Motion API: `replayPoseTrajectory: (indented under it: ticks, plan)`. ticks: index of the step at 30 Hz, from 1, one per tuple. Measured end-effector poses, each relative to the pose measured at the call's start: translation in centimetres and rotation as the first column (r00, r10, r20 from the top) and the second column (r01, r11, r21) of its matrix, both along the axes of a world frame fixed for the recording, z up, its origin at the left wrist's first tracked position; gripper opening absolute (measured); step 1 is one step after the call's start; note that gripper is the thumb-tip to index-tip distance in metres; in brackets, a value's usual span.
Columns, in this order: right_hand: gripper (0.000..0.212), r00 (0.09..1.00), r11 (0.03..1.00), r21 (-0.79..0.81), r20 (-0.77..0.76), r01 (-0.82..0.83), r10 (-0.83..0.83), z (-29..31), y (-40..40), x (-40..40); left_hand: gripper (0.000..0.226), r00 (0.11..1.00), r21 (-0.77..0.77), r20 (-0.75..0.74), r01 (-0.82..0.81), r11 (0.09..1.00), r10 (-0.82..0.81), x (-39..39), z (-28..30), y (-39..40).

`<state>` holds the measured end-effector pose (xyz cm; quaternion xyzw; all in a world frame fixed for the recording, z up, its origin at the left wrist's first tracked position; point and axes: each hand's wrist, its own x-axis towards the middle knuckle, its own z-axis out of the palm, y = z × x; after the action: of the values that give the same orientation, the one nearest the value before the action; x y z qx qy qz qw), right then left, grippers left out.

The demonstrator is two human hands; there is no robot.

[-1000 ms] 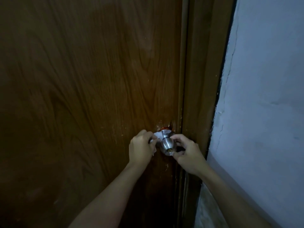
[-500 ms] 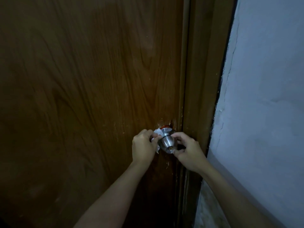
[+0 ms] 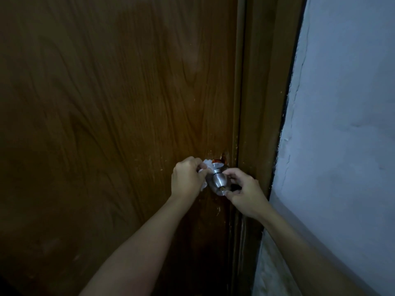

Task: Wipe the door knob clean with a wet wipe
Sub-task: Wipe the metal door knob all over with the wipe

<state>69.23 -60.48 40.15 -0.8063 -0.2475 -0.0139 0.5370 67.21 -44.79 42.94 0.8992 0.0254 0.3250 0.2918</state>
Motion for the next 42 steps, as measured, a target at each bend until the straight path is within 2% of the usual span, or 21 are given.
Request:
replayPoseTrajectory:
  ticks: [8,10,13,19,23,24,28,30,34,36,38,40,42]
  plan:
    - [0.039,1.000,1.000,0.011,0.018,-0.004,0.004,0.2,0.0,-0.3,0.013,0.996,-0.024,0.084,0.011,1.000,-0.009,0.3,-0.8,-1.3]
    - [0.039,1.000,1.000,0.012,0.018,-0.006,0.006,0.2,-0.1,-0.3,0.012,0.996,-0.077,0.089,0.007,0.997,0.000,0.1,-1.5,-0.7]
    - [0.041,1.000,1.000,-0.001,0.010,0.011,-0.011,0.0,0.0,-0.1,0.008,0.999,-0.149,0.049,0.004,0.989,0.003,-0.3,-2.5,-0.1]
    - [0.042,1.000,1.000,-0.016,0.001,0.026,-0.026,-0.1,0.0,0.1,0.004,1.000,-0.172,-0.028,0.007,0.985,-0.012,-0.3,-3.9,-0.1]
    - [0.042,1.000,1.000,-0.012,-0.015,0.027,-0.027,-0.1,0.0,0.0,0.008,0.996,-0.179,0.087,0.037,0.983,-0.022,-0.3,-3.3,0.2]
    - [0.042,0.999,0.999,-0.018,-0.013,0.031,-0.031,0.0,0.1,0.0,0.007,0.996,-0.189,0.083,0.039,0.981,-0.024,-0.3,-3.4,0.2]
    - [0.044,0.998,0.998,-0.021,-0.033,0.051,-0.052,-0.1,0.1,-0.1,0.005,0.994,-0.275,-0.109,-0.026,0.961,-0.004,-0.5,-4.4,-0.5]
    - [0.049,0.996,0.998,0.036,-0.072,0.050,-0.048,-0.8,-0.1,-0.5,0.005,0.992,-0.342,-0.126,-0.041,0.939,-0.002,-0.6,-4.8,-0.8]
    - [0.041,0.981,0.991,0.070,-0.162,0.116,-0.104,-3.8,-0.5,-1.9,0.004,0.973,-0.480,-0.155,0.076,0.874,-0.170,-1.0,-5.5,-1.3]
    - [0.033,0.968,0.983,0.110,-0.222,0.148,-0.121,-4.7,-0.1,-2.5,0.009,0.948,-0.588,-0.191,0.096,0.803,-0.253,-1.5,-6.0,-1.5]
    - [0.028,0.946,0.965,0.225,-0.320,0.138,-0.061,-4.7,0.5,-3.0,0.014,0.909,-0.710,-0.196,0.127,0.693,-0.367,-2.3,-6.1,-1.8]
    - [0.025,0.935,0.945,0.304,-0.354,0.124,-0.009,-4.2,1.0,-3.2,0.019,0.863,-0.790,-0.184,0.155,0.593,-0.471,-3.0,-5.8,-2.0]
    - [0.019,0.954,0.944,0.293,-0.294,0.154,-0.064,-4.1,1.3,-3.3,0.020,0.832,-0.783,-0.204,0.177,0.596,-0.516,-3.4,-5.6,-1.7]
